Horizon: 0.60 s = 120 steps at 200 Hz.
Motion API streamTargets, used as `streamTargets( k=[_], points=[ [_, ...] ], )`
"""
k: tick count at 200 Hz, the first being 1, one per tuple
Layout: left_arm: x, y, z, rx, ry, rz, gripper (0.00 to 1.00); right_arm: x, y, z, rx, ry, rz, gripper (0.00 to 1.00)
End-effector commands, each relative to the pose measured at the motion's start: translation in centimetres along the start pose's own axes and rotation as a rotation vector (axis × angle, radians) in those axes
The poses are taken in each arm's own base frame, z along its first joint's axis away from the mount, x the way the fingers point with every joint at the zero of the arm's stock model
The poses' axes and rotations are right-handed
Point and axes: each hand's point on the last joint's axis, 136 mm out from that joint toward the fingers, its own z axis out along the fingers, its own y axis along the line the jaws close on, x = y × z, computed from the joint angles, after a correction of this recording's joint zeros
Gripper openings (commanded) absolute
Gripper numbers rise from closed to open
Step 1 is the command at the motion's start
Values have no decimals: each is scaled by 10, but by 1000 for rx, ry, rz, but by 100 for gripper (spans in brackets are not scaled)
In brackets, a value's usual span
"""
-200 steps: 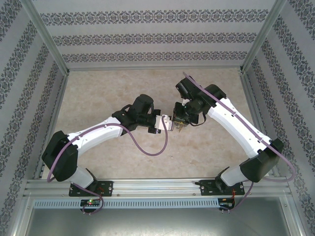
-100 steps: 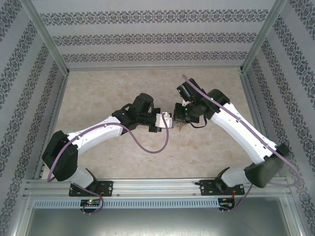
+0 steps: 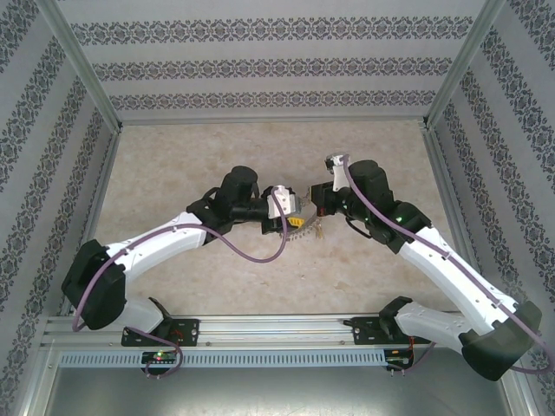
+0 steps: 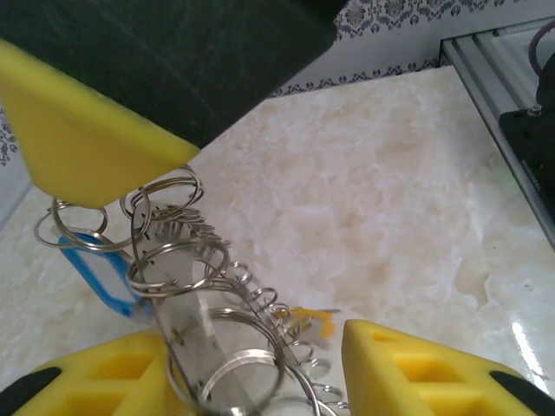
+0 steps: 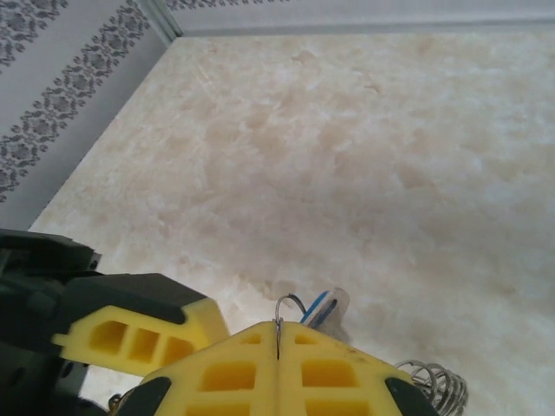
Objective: Put the keys on the keyring
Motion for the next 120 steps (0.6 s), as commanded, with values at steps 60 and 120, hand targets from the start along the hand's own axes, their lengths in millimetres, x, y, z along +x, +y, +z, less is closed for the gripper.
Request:
streamTargets(
  k=[60, 120],
  points=[
    [-29, -3, -56, -44, -86, -19, 53, -41, 17, -8, -280, -146, -364, 0],
    [-27, 40, -63, -224, -24, 10, 55, -42, 38, -17, -445, -144, -506, 0]
  ],
)
